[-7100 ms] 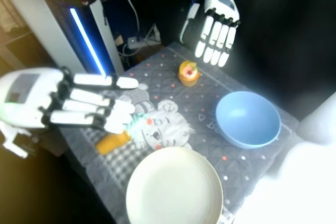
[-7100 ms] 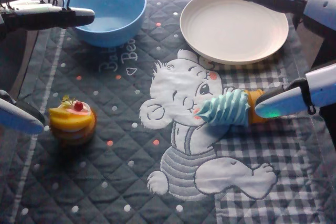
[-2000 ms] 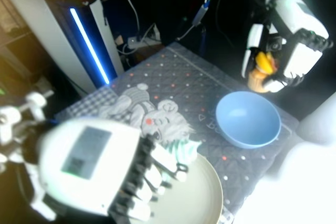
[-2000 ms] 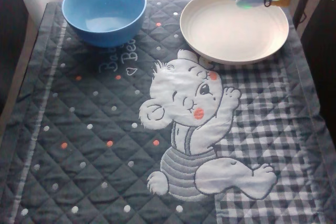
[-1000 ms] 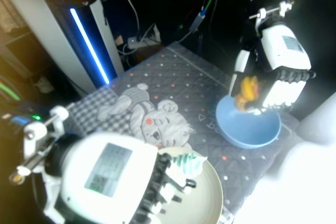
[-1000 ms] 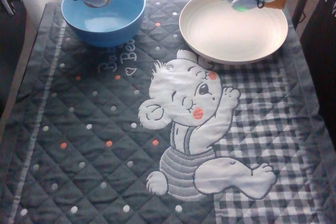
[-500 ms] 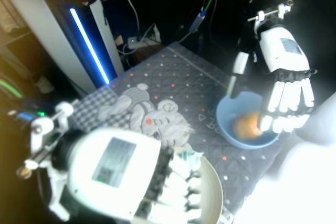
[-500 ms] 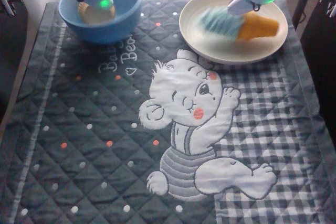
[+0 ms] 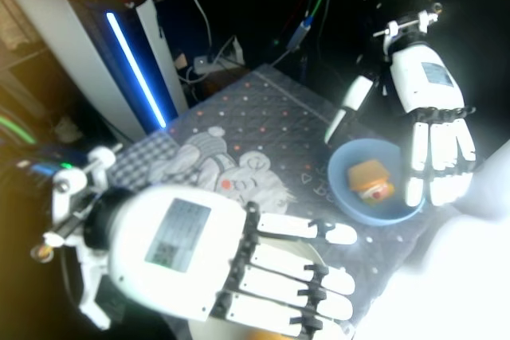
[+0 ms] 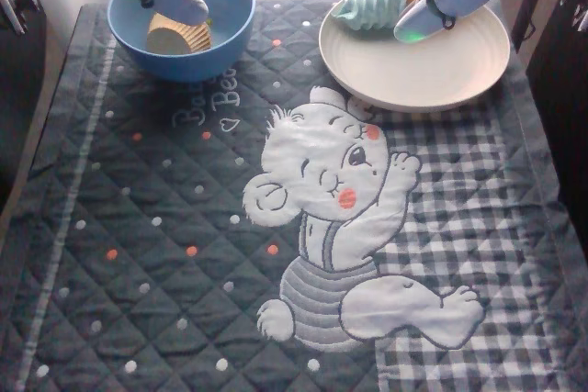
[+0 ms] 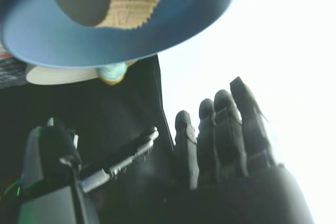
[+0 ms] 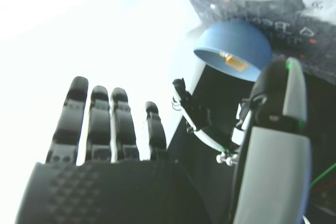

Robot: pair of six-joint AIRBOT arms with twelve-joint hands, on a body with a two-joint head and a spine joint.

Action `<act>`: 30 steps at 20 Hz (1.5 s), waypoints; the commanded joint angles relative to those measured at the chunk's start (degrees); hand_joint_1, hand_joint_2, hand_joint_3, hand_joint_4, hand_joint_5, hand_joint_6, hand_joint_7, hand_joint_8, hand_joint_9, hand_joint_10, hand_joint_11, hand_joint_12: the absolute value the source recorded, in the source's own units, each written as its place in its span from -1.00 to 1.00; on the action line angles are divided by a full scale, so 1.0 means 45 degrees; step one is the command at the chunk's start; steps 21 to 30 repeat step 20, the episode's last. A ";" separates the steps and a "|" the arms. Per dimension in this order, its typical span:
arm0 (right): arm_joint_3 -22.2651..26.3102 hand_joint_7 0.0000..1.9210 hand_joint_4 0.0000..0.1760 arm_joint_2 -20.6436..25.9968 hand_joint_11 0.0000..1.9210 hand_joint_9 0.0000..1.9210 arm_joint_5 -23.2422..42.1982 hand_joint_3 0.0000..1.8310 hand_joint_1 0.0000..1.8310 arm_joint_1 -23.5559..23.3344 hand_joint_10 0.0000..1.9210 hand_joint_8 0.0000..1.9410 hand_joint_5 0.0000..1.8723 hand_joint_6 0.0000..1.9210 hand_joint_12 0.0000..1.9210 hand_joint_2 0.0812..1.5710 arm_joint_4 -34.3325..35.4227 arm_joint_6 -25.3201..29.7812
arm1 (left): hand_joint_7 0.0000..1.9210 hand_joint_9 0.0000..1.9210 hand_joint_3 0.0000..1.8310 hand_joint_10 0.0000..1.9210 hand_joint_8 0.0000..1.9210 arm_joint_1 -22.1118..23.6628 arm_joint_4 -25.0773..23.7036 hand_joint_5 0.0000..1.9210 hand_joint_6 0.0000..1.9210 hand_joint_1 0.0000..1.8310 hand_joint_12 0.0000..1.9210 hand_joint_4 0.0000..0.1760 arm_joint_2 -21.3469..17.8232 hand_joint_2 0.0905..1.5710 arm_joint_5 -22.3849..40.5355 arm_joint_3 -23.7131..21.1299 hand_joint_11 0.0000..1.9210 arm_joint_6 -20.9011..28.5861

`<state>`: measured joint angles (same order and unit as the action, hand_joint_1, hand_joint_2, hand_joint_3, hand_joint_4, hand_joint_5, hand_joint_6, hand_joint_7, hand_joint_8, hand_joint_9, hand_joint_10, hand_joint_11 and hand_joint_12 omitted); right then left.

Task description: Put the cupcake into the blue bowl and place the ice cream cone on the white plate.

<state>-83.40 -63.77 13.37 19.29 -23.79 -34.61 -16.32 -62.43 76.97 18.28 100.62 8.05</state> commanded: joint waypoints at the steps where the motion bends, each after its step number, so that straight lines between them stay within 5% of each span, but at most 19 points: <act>1: 0.0052 -0.85 0.99 0.0039 -1.00 -0.88 0.1299 -1.00 -0.09 -0.0237 -0.99 -1.00 -0.98 -1.00 -0.30 -0.15 0.0129 -0.0018 | -0.68 -0.71 -1.00 -0.99 -0.99 0.0071 0.0428 -0.64 -1.00 -0.06 -0.30 -0.08 -0.0054 -0.08 0.0700 -0.0024 -1.00 0.0075; 2: 0.0068 -0.84 1.00 0.0039 -1.00 -0.87 0.1300 -1.00 -0.11 -0.0237 -0.99 -1.00 -0.98 -1.00 -0.24 -0.15 0.0128 -0.0018 | -0.66 -0.69 -1.00 -0.99 -0.99 0.0053 0.0476 -0.62 -1.00 -0.04 -0.27 -0.17 -0.0086 -0.09 0.0733 -0.0035 -1.00 0.0075; 3: 0.0145 -0.87 1.00 0.0039 -1.00 -0.90 0.1326 -1.00 -0.10 -0.0237 -0.99 -1.00 -0.99 -1.00 -0.31 -0.15 0.0128 -0.0018 | -0.66 -0.69 -1.00 -0.99 -1.00 -0.0007 0.0775 -0.62 -1.00 -0.03 -0.29 -0.01 -0.0146 -0.09 0.0892 -0.0024 -1.00 0.0068; 5: 0.0456 -0.89 1.00 0.0190 -1.00 -0.91 0.1629 -1.00 -0.08 -0.0237 -1.00 -1.00 -1.00 -1.00 -0.38 -0.14 0.0125 -0.0018 | -0.64 -0.68 -1.00 -0.99 -0.99 -0.0118 0.1705 -0.61 -1.00 0.00 -0.30 -0.28 -0.0390 -0.11 0.1446 -0.0061 -1.00 -0.0099; 6: 0.0661 -0.87 1.00 0.0357 -1.00 -0.91 0.1897 -1.00 -0.06 -0.0237 -1.00 -1.00 -1.00 -1.00 -0.61 -0.14 0.0129 -0.0017 | -0.73 -0.77 -1.00 -0.99 -0.99 -0.0162 0.2205 -0.65 -1.00 0.04 -0.47 -0.25 -0.0622 -0.08 0.1747 -0.0224 -1.00 -0.0337; 8: 0.1086 -0.90 1.00 0.0723 -1.00 -0.90 0.2420 -1.00 -0.07 -0.0237 -1.00 -1.00 -1.00 -1.00 -0.60 -0.12 0.0153 -0.0016 | -0.73 -0.80 -1.00 -1.00 -1.00 -0.0184 0.2881 -0.68 -1.00 0.07 -0.43 -0.06 -0.1163 -0.05 0.2150 -0.0753 -1.00 -0.0953; 9: 0.1379 -0.91 1.00 0.1046 -1.00 -0.90 0.2847 -1.00 -0.06 -0.0239 -1.00 -1.00 -1.00 -1.00 -0.63 -0.13 0.0241 -0.0016 | -0.70 -0.77 -1.00 -1.00 -1.00 -0.0191 0.3368 -0.68 -1.00 0.09 -0.35 -0.29 -0.1543 -0.04 0.2481 -0.1150 -1.00 -0.1414; 10: 0.1662 -0.91 1.00 0.1353 -1.00 -0.91 0.3280 -1.00 -0.06 -0.0239 -1.00 -1.00 -1.00 -1.00 -0.63 -0.16 0.0444 -0.0016 | -0.72 -0.78 -1.00 -1.00 -1.00 -0.0226 0.3737 -0.71 -1.00 0.09 -0.37 -0.26 -0.1822 -0.03 0.2814 -0.1421 -1.00 -0.1691; 12: 0.2375 -0.85 1.00 0.2122 -1.00 -0.86 0.4270 -1.00 -0.07 -0.0215 -0.99 -1.00 -1.00 -1.00 -0.49 -0.19 0.1036 -0.0016 | -0.75 -0.78 -1.00 -1.00 -1.00 -0.0452 0.4752 -0.74 -1.00 0.07 -0.42 -0.08 -0.2391 -0.01 0.3636 -0.2076 -1.00 -0.2378; 15: 0.3025 -0.87 1.00 0.2593 -1.00 -0.84 0.5582 -1.00 -0.13 0.0035 -1.00 -1.00 -1.00 -1.00 -0.38 -0.18 0.1467 -0.0016 | -0.75 -0.78 -1.00 -1.00 -1.00 -0.1387 0.6738 -0.71 -1.00 0.02 -0.35 0.46 -0.3290 -0.06 0.4927 -0.3148 -1.00 -0.3781; 18: 0.3851 -0.85 1.00 0.3244 -1.00 -0.84 0.6982 -0.99 -0.09 0.0535 -0.99 -1.00 -1.00 -1.00 -0.29 -0.14 0.2134 -0.0494 | -0.75 -0.78 -1.00 -1.00 -1.00 -0.2370 0.8259 -0.70 -1.00 0.03 -0.38 0.42 -0.3957 -0.07 0.6422 -0.4063 -1.00 -0.4867; 20: 0.4653 -0.84 1.00 0.3796 -1.00 -0.80 0.7785 -1.00 -0.12 0.0878 -0.99 -1.00 -1.00 -1.00 -0.17 -0.16 0.2870 -0.1746 | -0.77 -0.78 -1.00 -1.00 -1.00 -0.2683 0.8795 -0.72 -1.00 0.03 -0.38 0.35 -0.4373 -0.08 0.7075 -0.4592 -1.00 -0.5443; 30: 0.4653 -0.84 1.00 0.3796 -1.00 -0.80 0.7785 -1.00 -0.12 0.0878 -0.99 -1.00 -1.00 -1.00 -0.17 -0.16 0.2870 -0.1746 | -0.77 -0.78 -1.00 -1.00 -1.00 -0.2683 0.8795 -0.72 -1.00 0.03 -0.38 0.35 -0.4373 -0.08 0.7075 -0.4592 -1.00 -0.5443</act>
